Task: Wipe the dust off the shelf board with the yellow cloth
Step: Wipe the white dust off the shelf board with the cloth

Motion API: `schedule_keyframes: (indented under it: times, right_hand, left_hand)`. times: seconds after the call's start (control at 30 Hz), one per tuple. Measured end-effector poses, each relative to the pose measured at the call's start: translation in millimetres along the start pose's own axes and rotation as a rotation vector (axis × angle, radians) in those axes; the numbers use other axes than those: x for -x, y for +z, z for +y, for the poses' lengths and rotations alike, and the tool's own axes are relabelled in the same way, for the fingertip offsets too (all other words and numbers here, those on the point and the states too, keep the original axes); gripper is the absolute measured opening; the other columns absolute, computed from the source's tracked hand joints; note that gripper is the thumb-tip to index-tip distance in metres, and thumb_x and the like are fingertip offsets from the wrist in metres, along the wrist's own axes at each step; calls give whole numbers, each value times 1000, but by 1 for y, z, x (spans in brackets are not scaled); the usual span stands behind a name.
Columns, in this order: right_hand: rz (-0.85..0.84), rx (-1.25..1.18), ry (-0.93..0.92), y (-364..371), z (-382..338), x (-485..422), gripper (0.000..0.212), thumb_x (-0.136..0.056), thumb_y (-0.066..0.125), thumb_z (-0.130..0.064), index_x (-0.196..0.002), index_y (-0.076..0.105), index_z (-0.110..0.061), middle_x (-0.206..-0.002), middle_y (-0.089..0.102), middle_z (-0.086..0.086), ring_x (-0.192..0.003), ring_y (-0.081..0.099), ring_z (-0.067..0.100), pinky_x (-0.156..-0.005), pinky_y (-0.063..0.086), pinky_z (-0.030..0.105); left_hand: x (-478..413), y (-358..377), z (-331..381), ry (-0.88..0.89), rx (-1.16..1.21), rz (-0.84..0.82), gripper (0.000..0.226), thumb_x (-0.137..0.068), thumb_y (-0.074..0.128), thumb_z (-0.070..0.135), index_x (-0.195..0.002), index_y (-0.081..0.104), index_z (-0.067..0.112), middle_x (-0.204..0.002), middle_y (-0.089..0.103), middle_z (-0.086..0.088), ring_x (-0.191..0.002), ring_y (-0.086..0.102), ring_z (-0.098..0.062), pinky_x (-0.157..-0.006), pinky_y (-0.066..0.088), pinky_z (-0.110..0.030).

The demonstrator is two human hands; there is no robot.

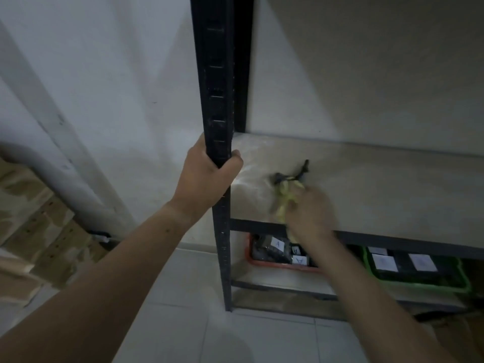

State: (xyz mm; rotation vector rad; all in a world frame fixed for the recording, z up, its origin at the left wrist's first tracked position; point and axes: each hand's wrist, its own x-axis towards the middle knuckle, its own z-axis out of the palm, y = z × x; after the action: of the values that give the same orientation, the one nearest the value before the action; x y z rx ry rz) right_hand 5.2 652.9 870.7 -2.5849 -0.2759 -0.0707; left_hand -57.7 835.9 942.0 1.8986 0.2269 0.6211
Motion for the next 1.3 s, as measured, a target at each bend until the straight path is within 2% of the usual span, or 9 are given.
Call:
schedule_keyframes:
  times: [0.2, 0.4, 0.53, 0.63, 0.73, 0.8, 0.9, 1.03, 1.3]
  right_hand:
    - [-159, -414, -66, 43, -66, -11, 16, -85, 59, -12, -98, 66, -20, -100, 66, 3, -90, 64, 17, -79, 57, 33]
    - [33, -137, 30, -7, -7, -46, 39, -92, 55, -16, -131, 58, -17, -135, 49, 10, -105, 61, 27, -74, 34, 15]
    - [69, 6, -62, 18, -44, -23, 29, -93, 50, -16, -120, 61, -18, -120, 56, 10, -102, 57, 28, -89, 44, 31]
    - [-50, -224, -145, 49, -80, -9, 20, -91, 50, -15, -103, 66, -16, -103, 63, 10, -92, 61, 27, -79, 53, 34]
    - [-288, -451, -109, 33, -78, -19, 26, -94, 52, -16, -115, 66, -19, -104, 67, 4, -90, 64, 18, -65, 48, 11]
    - [-315, -577, -47, 11, -58, -33, 34, -93, 58, -16, -126, 62, -19, -111, 68, 1, -97, 65, 14, -73, 49, 10]
    - [-87, -389, -22, -13, -28, -54, 39, -84, 67, -17, -123, 63, -18, -122, 62, 4, -105, 62, 19, -82, 43, 15]
    - [-299, -264, 16, -16, -26, -56, 35, -74, 79, -24, -105, 63, -20, -108, 62, 2, -80, 55, 10, -55, 36, 13]
    - [-416, -307, -138, 29, -86, -52, 18, -83, 68, -32, -97, 64, -22, -100, 67, -1, -93, 63, 18, -74, 47, 25]
  left_hand:
    - [-2, 1, 0, 44, 19, -13, 33, -91, 64, 9, -71, 40, 20, -64, 41, -1, -54, 43, -4, -54, 39, -12]
    - [-4, 2, -4, 80, 25, -10, 30, -92, 63, 7, -73, 39, 11, -64, 39, -6, -56, 43, -12, -53, 41, -22]
    - [-3, 4, -4, 92, 35, -4, 32, -88, 61, 6, -69, 36, 14, -58, 36, 4, -53, 40, -11, -51, 38, -22]
    - [-4, 5, -3, 112, 42, 20, 34, -86, 60, 2, -66, 38, 19, -53, 42, 12, -51, 44, -4, -54, 38, -16]
    - [-3, 4, -2, 116, 55, 7, 31, -87, 61, 4, -68, 39, 15, -54, 43, 11, -53, 45, -3, -55, 39, -19]
    - [-2, 4, -2, 114, 57, 3, 27, -84, 60, 12, -70, 38, 5, -57, 35, -2, -55, 41, -10, -54, 37, -21]
    - [-2, 7, -2, 112, 52, 14, 31, -83, 60, 15, -75, 38, -5, -64, 35, -18, -56, 40, -17, -53, 37, -23]
    - [-2, 6, 1, 120, 33, 26, 30, -83, 59, 14, -76, 38, -7, -66, 35, -21, -57, 40, -17, -52, 37, -21]
    - [-2, 5, -1, 103, 12, 36, 25, -82, 60, 16, -72, 41, 3, -62, 39, -4, -57, 43, -12, -53, 39, -19]
